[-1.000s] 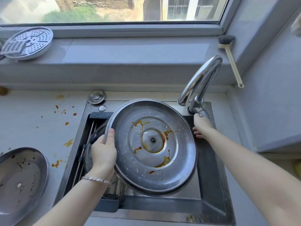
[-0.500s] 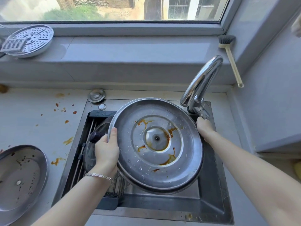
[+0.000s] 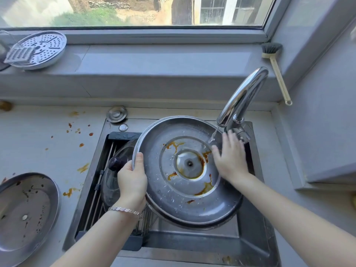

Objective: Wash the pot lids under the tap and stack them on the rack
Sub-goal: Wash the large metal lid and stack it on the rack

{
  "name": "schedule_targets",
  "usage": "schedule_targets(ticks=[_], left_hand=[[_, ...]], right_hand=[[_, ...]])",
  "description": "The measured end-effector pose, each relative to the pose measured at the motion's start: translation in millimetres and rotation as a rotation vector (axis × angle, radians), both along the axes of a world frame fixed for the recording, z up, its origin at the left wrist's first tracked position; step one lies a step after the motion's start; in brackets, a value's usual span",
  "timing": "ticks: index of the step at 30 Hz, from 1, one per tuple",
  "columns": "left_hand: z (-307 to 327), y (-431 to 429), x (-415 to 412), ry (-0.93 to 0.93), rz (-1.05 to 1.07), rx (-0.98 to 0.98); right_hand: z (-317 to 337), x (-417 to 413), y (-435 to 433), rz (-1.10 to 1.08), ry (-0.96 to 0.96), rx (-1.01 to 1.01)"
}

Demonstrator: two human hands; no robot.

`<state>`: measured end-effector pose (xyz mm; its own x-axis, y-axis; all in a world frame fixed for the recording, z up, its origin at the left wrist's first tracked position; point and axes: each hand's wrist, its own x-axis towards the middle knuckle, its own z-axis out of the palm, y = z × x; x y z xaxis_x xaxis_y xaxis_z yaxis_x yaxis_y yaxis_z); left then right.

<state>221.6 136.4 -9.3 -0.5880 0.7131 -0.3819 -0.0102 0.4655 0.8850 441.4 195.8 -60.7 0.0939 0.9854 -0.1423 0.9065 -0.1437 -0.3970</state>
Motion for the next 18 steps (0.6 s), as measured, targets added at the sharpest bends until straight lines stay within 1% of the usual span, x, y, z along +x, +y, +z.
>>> schedule_targets(ticks=[2,3,5,6,7,8,10,11,12,15,16,18], left_hand=[[1.3,0.7,7.1,-0.026,0.03,0.002],[1.6,0.9,10.9,-0.041,0.044,0.008],[3.2,0.7,16.1,-0.044,0.07,0.026],[4.1,0.0,16.6,-0.036,0.077,0.034],[4.3,-1.6,15.5,-0.024,0.083,0.039],[4.1,-3.5,13.2,-0.006,0.083,0.041],[3.6,-6.7,9.3,0.026,0.08,0.044],[3.4,-7.5,8.7,0.03,0.08,0.044],[4.5,-7.9,9.3,0.023,0.082,0.043],[5.9,-7.1,12.5,-0.001,0.105,0.048],[6.1,-6.9,13.5,-0.008,0.113,0.051],[6.0,-5.9,15.0,-0.016,0.128,0.061]], right_hand=[[5.7,-25.2,-22.0,0.272,-0.037,-0.102],[9.2,-37.5,-33.1,0.411,-0.004,-0.126],[16.6,-56.1,-53.4,0.686,0.059,-0.136],[16.4,-57.9,-57.0,0.768,0.044,-0.126],[15.8,-54.2,-53.9,0.783,0.026,-0.107],[14.3,-47.0,-46.3,0.729,-0.007,-0.094],[10.6,-29.0,-28.9,0.501,-0.093,-0.113],[11.6,-25.2,-26.0,0.438,-0.121,-0.134],[13.2,-26.5,-28.7,0.447,-0.114,-0.151],[20.7,-38.8,-52.1,0.673,-0.049,-0.168],[22.5,-38.6,-55.2,0.705,-0.038,-0.165],[22.8,-31.9,-50.0,0.628,-0.036,-0.132]])
